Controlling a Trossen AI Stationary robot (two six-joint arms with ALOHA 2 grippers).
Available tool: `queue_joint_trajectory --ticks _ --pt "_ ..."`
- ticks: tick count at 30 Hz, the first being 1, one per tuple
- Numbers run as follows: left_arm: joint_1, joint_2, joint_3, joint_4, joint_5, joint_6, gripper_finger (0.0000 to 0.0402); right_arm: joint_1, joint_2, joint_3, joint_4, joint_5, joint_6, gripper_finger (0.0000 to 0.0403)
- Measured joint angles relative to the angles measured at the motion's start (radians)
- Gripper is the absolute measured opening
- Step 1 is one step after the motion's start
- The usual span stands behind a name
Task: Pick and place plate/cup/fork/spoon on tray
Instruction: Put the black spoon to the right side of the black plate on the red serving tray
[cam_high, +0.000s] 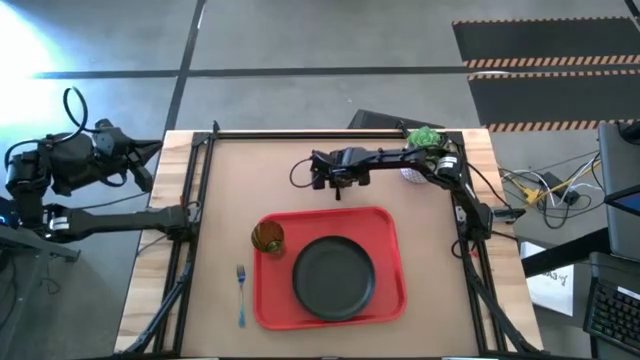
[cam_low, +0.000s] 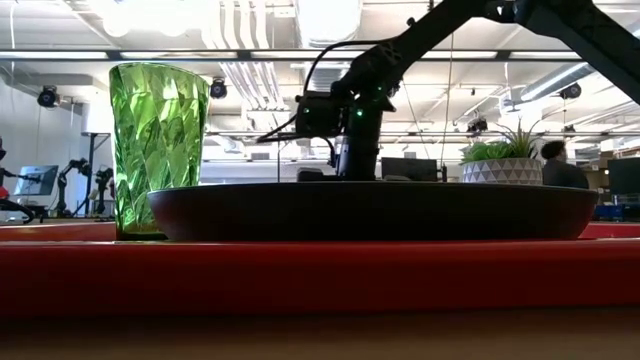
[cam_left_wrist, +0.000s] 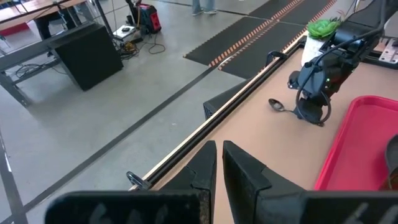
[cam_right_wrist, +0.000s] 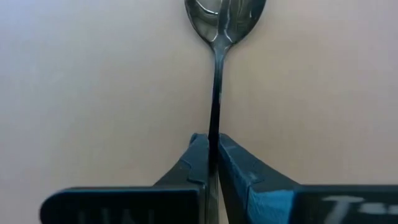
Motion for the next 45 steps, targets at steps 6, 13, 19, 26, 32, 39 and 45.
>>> queue_joint_trajectory --ticks 6,13,19,26,32,39,45 --pt "0.000 0.000 0.000 0.000 0.000 0.000 0.0011 0.001 -0.017 -0.002 0.000 -0.005 -0.051 0.0010" --pt "0.000 0.000 0.000 0.000 0.000 0.000 0.0011 0.004 -0.133 -0.011 -0.048 0.049 -0.101 0.0009" --pt "0.000 0.000 0.000 0.002 0.000 0.000 0.0011 0.007 -0.270 -0.005 -0.143 0.140 -0.102 0.0009" --pt "0.000 0.000 0.000 0.002 0.000 0.000 0.0011 0.110 -0.384 -0.004 -0.334 0.113 -0.025 0.0009" --pt "0.000 0.000 0.000 0.004 -0.001 0.000 0.0011 0.291 -0.428 -0.005 -0.539 0.066 0.224 0.0009" --pt "0.000 0.000 0.000 0.004 -0.001 0.000 0.0011 0.514 -0.429 -0.017 -0.566 0.068 0.556 0.0009" --pt "0.000 0.000 0.000 0.004 -0.001 0.001 0.0011 0.680 -0.422 -0.046 -0.598 0.034 0.848 0.0009"
